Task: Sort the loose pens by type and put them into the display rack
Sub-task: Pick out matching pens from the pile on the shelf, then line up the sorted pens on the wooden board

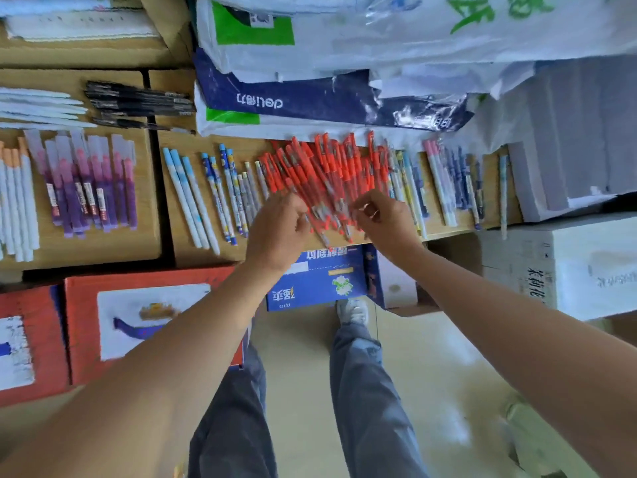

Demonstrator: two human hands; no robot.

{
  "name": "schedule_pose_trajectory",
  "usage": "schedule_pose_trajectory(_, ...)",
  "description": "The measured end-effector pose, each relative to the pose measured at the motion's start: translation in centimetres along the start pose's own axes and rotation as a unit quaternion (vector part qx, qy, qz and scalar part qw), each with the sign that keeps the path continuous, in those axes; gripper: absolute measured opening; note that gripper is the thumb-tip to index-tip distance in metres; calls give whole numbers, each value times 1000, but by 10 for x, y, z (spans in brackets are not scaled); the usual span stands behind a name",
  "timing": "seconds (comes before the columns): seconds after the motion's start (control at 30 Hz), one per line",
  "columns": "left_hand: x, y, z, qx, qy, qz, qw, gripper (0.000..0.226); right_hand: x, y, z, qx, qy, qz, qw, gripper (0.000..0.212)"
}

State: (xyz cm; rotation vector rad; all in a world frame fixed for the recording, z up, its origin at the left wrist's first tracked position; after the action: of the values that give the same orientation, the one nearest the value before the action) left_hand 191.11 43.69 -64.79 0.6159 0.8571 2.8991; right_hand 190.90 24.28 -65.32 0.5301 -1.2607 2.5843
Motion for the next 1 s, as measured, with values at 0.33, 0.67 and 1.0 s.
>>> schedule_pose_trajectory(0.33, -14, 49, -54, -92, 60, 115, 987, 37, -19, 56, 60, 56, -1, 9, 998, 31)
schedule_pose_trajectory(0.67, -30, 107, -68, -84, 57, 0, 995, 34, -31, 85, 101, 62, 78, -19, 995, 23)
schedule_pose_trajectory(1.0, -46, 128, -95, -72, -10, -51, 996, 38, -30, 115, 111, 147, 96, -102, 979, 33)
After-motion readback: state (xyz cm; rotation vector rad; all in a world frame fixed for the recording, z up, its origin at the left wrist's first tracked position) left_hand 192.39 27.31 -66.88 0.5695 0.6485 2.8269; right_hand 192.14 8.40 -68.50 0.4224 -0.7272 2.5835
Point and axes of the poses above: each hand's wrist, its own x-axis away from the middle knuckle, its own z-axis out of the back of the hand, y = z × x, the point moved 3 cm from there along -x, towards the middle knuckle, and after that the axes turned 9 degrees about -x, right-handed, at the moved point
